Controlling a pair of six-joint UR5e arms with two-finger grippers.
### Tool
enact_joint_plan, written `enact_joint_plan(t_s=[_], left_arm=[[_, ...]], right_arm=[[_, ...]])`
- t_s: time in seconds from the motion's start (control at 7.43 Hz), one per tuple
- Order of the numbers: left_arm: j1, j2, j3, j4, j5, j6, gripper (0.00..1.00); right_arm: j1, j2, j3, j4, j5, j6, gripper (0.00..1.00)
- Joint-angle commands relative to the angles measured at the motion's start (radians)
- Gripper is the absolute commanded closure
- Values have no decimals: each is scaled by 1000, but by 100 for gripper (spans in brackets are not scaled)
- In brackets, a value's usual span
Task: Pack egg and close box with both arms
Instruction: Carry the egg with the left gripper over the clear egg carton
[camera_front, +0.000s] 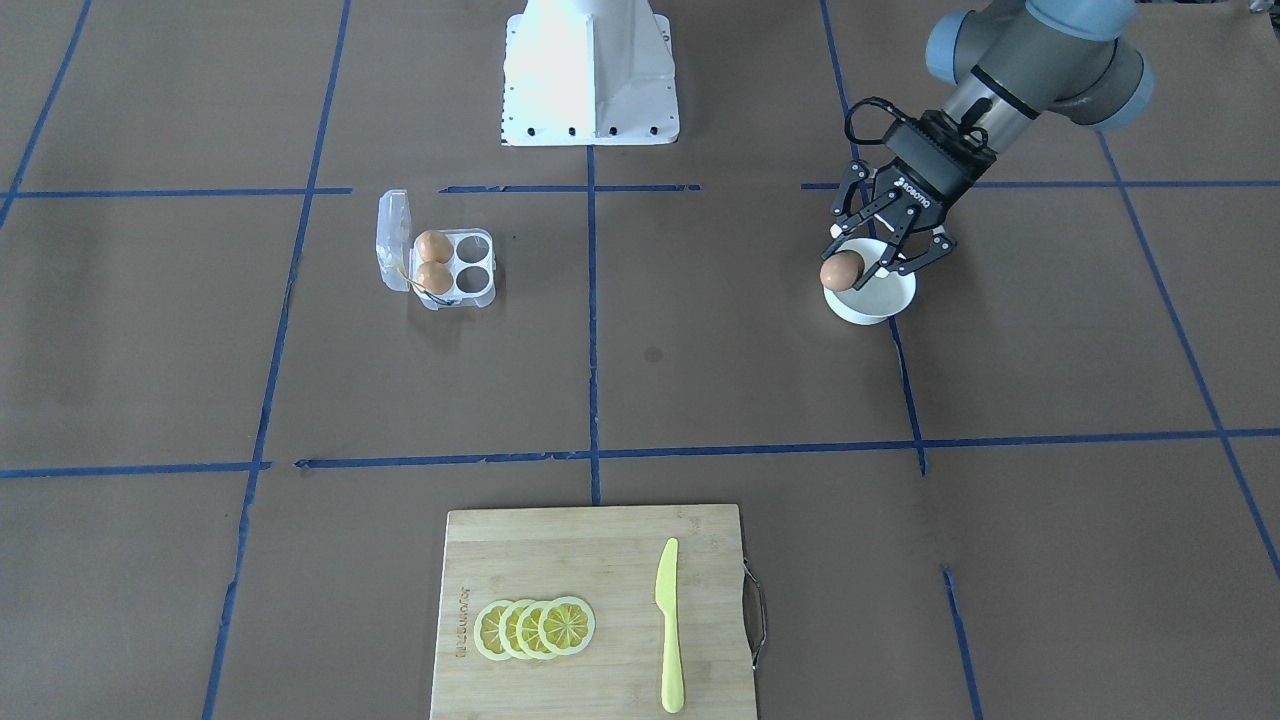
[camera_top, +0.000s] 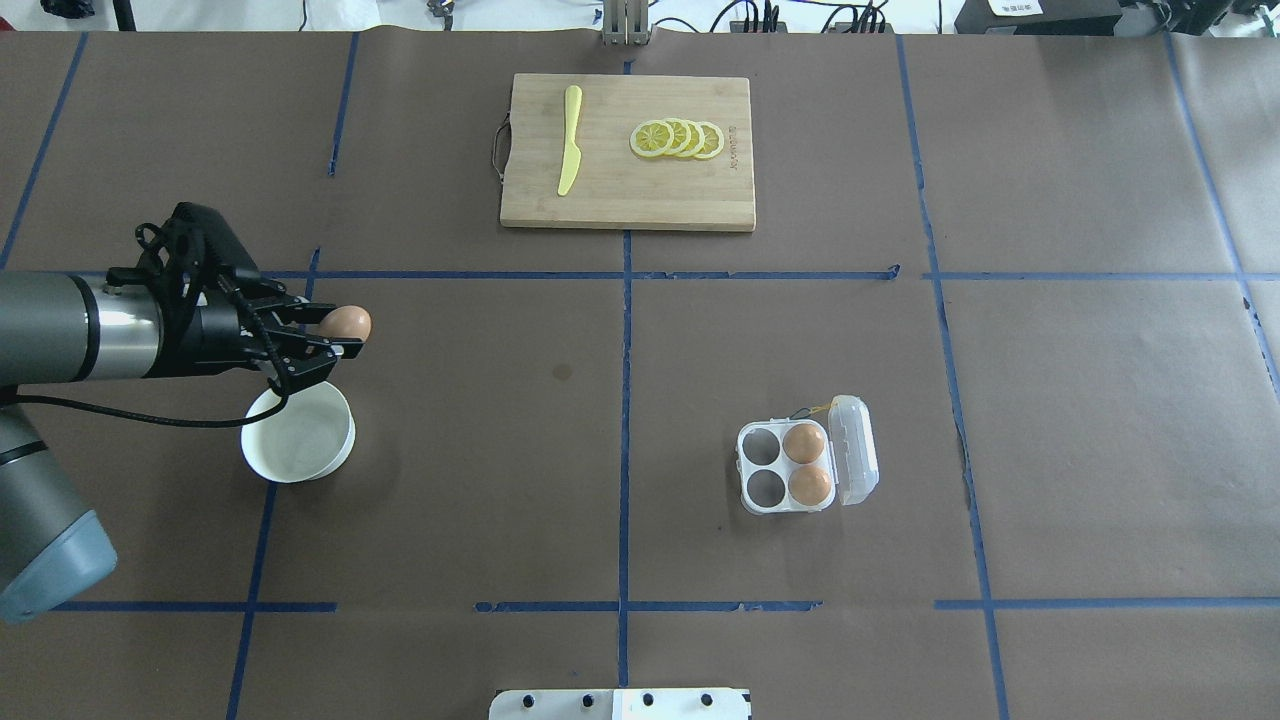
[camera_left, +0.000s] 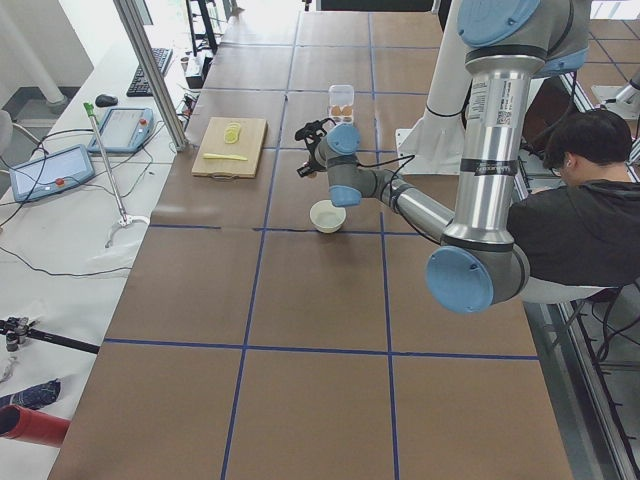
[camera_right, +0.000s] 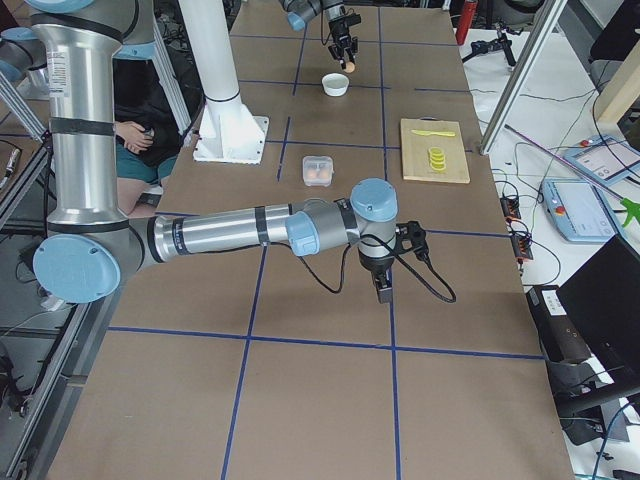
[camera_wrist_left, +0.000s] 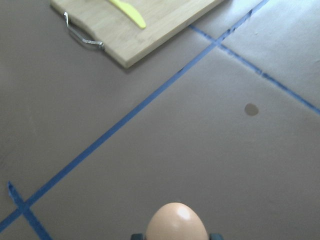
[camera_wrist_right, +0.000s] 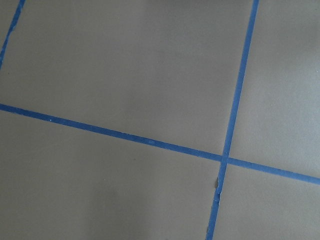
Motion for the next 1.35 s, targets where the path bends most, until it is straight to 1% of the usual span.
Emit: enact_joint_plan(t_s=[0.0, 0.27, 0.4, 0.54, 0.67, 0.81, 0.94, 1.08, 1.21], left_arm=[[6, -144, 50, -20, -1, 0, 100], [32, -269, 98, -39, 5, 2, 100], [82, -337, 135, -39, 13, -1, 100], [157, -350, 140, -83, 130, -1, 100], [279, -356, 192, -179, 301, 2, 100], [368, -395, 276, -261, 413, 2, 100], [416, -472, 356, -280, 497, 0, 100], [482, -515, 404, -280, 595, -4, 100], [495, -559, 459, -280, 615, -4, 100]], right_arm=[[0, -1, -3, 0, 0, -1, 0], [0, -1, -3, 0, 0, -1, 0], [0, -3, -2, 0, 0, -1, 0], [0, -3, -2, 0, 0, -1, 0], [0, -3, -2, 0, 0, -1, 0], [0, -3, 0, 0, 0, -1, 0], [0, -3, -2, 0, 0, -1, 0], [0, -3, -3, 0, 0, -3, 0], [0, -1, -3, 0, 0, -3, 0]])
